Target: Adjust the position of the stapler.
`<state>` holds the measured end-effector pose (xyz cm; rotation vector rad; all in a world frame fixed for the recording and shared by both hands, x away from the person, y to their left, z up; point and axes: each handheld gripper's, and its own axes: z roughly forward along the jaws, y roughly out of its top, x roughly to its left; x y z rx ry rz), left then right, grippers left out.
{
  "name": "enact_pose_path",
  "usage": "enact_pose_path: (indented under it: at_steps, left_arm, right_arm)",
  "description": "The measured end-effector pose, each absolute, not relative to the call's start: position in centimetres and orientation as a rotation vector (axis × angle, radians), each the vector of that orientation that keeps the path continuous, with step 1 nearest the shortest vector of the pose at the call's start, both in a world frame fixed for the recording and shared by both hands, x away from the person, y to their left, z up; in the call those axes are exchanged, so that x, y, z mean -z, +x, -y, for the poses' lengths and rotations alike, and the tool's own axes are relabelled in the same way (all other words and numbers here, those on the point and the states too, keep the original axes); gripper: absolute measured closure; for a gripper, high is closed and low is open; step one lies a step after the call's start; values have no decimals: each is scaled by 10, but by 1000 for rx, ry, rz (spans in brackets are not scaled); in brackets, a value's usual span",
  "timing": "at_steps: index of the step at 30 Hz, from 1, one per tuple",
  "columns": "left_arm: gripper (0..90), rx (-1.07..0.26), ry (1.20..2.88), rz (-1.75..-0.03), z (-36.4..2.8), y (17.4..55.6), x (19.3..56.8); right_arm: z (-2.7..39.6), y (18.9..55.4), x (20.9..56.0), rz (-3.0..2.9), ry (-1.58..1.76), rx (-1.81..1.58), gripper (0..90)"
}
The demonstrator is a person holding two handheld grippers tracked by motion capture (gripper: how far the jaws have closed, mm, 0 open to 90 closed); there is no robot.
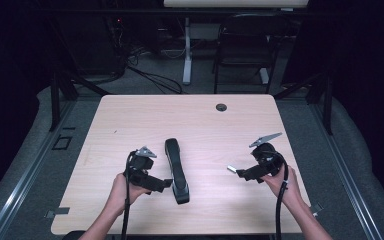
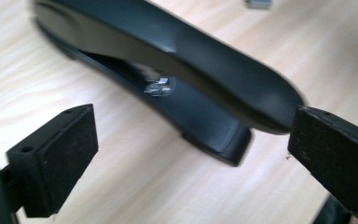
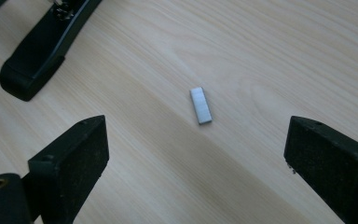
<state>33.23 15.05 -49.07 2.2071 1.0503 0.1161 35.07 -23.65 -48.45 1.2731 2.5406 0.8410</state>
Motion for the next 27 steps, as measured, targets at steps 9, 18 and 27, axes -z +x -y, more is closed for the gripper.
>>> enact_pose_path:
  at_steps: [9, 18, 27]
  left_arm:
    - [0, -152, 2132, -1203, -184, 354, 502]
    - [0, -197, 2095, -1288, -203, 366, 509]
    - [0, -212, 2098, -1310, -206, 368, 511]
  right_arm:
    - [206, 351, 478, -2589, 1208, -882, 55]
    - [162, 359, 471, -2637, 1150, -937, 61]
    - [99, 360, 473, -2713, 1050, -993, 99]
